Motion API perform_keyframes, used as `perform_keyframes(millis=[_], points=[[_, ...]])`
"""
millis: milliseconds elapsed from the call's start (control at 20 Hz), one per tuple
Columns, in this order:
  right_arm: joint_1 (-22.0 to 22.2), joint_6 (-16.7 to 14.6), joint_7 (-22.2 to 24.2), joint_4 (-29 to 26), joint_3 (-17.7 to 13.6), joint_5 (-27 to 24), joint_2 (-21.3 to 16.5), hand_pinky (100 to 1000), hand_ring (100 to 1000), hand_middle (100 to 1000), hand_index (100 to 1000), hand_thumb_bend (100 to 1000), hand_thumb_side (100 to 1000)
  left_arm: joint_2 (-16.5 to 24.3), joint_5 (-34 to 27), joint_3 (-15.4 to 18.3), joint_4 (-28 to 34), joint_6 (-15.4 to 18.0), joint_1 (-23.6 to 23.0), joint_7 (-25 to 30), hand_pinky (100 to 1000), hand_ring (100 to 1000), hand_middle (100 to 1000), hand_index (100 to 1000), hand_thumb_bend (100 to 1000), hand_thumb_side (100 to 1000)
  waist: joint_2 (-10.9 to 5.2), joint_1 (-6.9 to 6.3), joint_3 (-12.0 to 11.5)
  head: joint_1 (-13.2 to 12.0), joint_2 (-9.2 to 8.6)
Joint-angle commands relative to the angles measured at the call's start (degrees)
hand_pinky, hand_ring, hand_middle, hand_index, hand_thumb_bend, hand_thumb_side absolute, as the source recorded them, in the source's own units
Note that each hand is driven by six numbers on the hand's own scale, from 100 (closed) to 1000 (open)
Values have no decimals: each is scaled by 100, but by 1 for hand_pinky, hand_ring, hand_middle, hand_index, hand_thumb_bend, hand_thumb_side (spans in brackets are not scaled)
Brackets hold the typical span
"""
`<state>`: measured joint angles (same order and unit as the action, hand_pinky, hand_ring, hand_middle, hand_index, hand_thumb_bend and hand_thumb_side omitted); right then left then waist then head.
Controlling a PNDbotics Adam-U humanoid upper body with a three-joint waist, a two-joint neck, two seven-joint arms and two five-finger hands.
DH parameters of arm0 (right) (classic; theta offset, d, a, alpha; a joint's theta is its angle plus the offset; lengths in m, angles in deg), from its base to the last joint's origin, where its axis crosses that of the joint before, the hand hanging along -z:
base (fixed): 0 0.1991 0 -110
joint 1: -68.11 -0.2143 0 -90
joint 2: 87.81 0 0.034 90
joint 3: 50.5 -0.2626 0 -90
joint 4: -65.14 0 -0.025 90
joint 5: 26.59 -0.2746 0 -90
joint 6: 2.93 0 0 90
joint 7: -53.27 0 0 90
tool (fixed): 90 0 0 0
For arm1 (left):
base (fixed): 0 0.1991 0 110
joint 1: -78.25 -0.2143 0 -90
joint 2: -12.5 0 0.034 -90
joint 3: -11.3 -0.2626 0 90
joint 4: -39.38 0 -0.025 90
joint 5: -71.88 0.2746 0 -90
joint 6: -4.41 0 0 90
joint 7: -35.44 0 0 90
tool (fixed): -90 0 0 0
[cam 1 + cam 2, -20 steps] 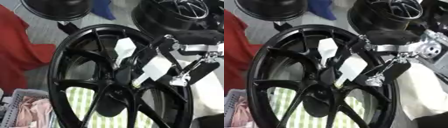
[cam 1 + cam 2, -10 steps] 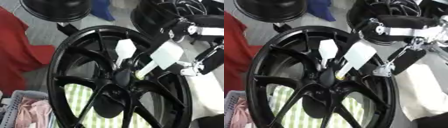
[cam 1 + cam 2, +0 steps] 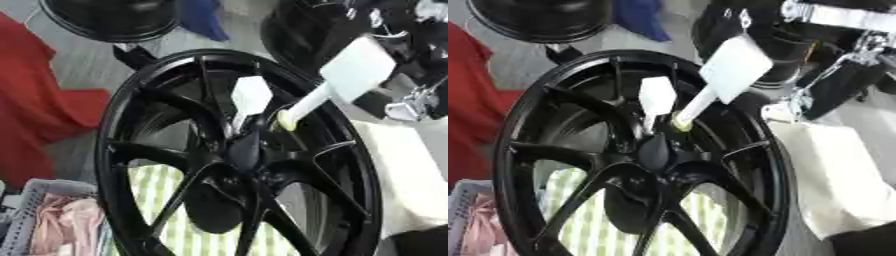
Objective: Pull the pin out of the wheel hub.
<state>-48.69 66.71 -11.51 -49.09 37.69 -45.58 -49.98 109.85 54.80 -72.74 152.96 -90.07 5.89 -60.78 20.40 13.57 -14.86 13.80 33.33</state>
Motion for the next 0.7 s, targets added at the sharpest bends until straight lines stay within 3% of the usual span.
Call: perform_keyframes(millis=[50,450,700], points=[[173,20,-258,-36,-411,-102,-338,665,524,164,195,100,100,200,30,89,101,29,12,-45,958,615,618,783,100,778,-133,-62,46,-56,74],[1117,222,-1180,-36,-1348,118,-387,666,524,162,191,100,100,272,77,155,101,63,-46,-112,959,616,619,783,100,778,-113,-62,248,-225,119],[1872,545,-2001,-36,-1983,344,-182,631,518,166,192,133,100,303,104,199,101,84,-85,-162,960,617,619,783,100,777,-119,-62,386,-334,110]])
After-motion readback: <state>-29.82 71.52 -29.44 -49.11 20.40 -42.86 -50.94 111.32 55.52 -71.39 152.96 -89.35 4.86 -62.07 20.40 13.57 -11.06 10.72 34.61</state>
